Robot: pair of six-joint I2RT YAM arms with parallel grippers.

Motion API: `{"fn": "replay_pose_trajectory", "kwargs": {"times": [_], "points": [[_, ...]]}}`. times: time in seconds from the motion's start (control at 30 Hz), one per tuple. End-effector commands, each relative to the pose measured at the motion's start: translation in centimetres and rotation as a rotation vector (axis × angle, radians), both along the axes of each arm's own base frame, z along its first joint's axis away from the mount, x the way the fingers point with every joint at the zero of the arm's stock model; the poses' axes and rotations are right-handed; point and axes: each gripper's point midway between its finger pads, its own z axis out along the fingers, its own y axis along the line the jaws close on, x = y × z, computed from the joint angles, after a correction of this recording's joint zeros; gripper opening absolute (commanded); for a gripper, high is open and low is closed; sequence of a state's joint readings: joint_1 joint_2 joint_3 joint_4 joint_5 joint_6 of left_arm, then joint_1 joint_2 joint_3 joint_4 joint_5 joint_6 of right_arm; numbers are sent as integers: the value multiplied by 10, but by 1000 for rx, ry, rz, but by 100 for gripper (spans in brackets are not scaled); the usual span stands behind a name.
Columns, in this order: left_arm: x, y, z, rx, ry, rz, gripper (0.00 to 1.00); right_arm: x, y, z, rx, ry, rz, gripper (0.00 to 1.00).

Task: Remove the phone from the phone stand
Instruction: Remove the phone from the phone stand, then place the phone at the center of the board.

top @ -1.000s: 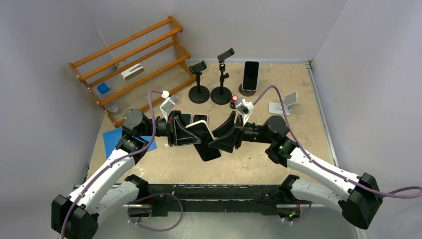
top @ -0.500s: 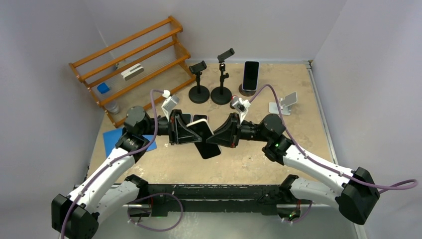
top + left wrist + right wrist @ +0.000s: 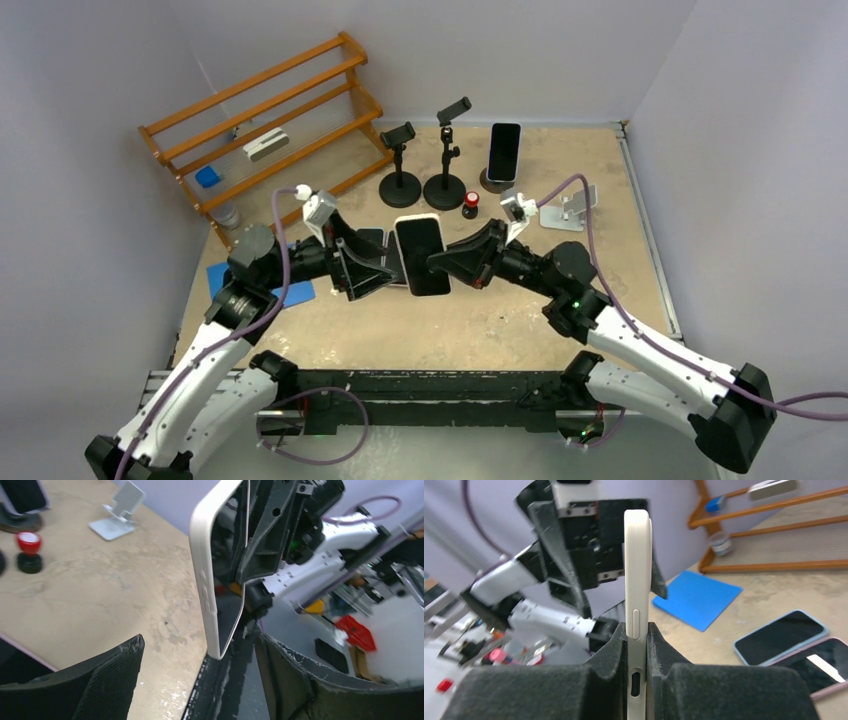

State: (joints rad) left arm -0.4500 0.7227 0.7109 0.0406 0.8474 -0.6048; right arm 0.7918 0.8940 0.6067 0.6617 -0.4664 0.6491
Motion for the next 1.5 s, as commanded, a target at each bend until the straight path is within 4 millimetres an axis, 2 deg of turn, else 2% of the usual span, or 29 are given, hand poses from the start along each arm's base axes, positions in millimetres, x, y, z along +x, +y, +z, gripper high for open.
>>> {"fn": "replay_pose_trajectory", "kwargs": {"times": [0.0,0.13,0.3,0.5,0.7,0.8,0.93,1.1,1.3,1.47], "points": [[23,27,11,29,-58,268,81,40,-25,11,73,62,-286,0],[41,51,6,66,-63,463,84,61,-27,-14,11,137,-385,0],[52,67,2,110,-105,564,84,75,-30,-45,-18,206,-445,0],[62,63,-10,147,-65,564,84,90,-35,-95,-55,312,-478,0],[75,52,-2,139,-43,545,82,106,-44,-133,-33,457,-454,0],[78,49,-4,147,-47,531,81,114,-40,-151,-62,497,-454,0],[75,48,-19,164,-40,518,81,124,-32,-172,-104,540,-451,0],[68,45,-28,159,-24,479,80,134,-23,-188,-105,575,-430,0],[66,44,-29,163,-22,471,80,140,-12,-202,-91,633,-399,0],[63,43,-27,156,-24,459,80,147,-10,-208,-65,675,-413,0]]}}
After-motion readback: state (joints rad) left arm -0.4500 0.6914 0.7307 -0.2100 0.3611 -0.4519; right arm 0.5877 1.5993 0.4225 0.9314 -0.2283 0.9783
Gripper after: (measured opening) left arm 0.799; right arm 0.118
